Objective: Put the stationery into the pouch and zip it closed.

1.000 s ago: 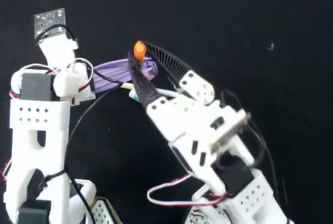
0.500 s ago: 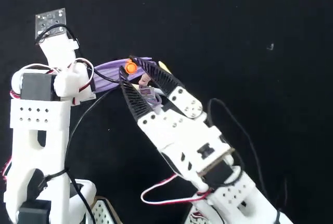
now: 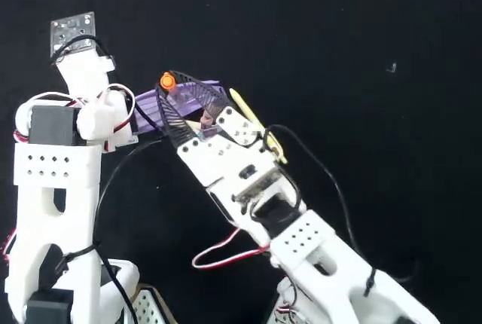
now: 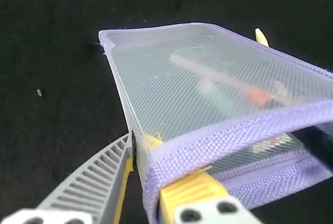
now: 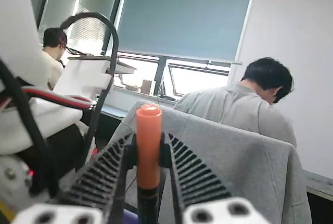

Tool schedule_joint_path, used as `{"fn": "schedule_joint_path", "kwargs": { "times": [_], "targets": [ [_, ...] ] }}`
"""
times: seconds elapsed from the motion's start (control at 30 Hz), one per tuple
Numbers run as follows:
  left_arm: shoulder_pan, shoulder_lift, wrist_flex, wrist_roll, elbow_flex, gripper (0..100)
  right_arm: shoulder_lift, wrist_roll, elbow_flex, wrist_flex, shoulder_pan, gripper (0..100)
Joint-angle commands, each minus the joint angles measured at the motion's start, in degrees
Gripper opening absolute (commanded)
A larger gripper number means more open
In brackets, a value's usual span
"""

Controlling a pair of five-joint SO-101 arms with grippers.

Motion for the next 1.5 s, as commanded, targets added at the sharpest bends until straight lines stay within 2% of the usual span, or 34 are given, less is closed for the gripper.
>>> {"fn": "schedule_joint_path", "kwargs": {
  "times": [0.0,0.13,0.3,0.5,0.63,0.7,0.8,0.9,1.03,1.2,1.47],
  "targets": [
    [0.7,-0.7,-0.9,0.4,-0.4,3,5.6,0.4,-0.2,-3.2,0.8,1.6],
    [0.7,-0.6,-0.9,0.4,-0.4,3,8.2,0.4,-0.7,-3.4,0.7,3.8],
    [0.5,-0.4,-0.8,0.4,-1.5,3,8.2,0.4,-0.4,-2.7,0.7,23.5],
    [-1.7,-0.4,-0.5,0.4,-3.0,3,7.8,0.5,-2.4,1.0,0.7,18.8],
    [-1.8,-0.3,-0.7,0.4,-2.9,3,1.6,0.4,-1.8,2.5,1.6,18.4],
    [-1.8,-0.3,-0.8,0.4,-3.0,3,-4.1,0.1,-2.5,8.4,3.8,18.4],
    [-2.2,-0.3,-0.9,0.4,-3.1,3,-13.7,0.0,-7.3,22.4,7.3,18.3],
    [-4.2,-0.3,-1.8,0.4,-3.0,3,-20.6,-2.2,-16.0,38.9,10.7,18.1],
    [-8.0,-0.2,-5.0,0.6,-2.0,3,-21.9,-4.7,-30.8,57.1,14.7,18.1],
    [-11.9,-0.3,-6.5,0.8,-1.0,3,-12.4,-4.8,-46.3,71.7,18.1,18.1],
    [-23.0,-0.4,-6.7,0.4,-1.1,3,19.2,-4.4,-71.6,88.9,22.6,18.1]
  ]
}}
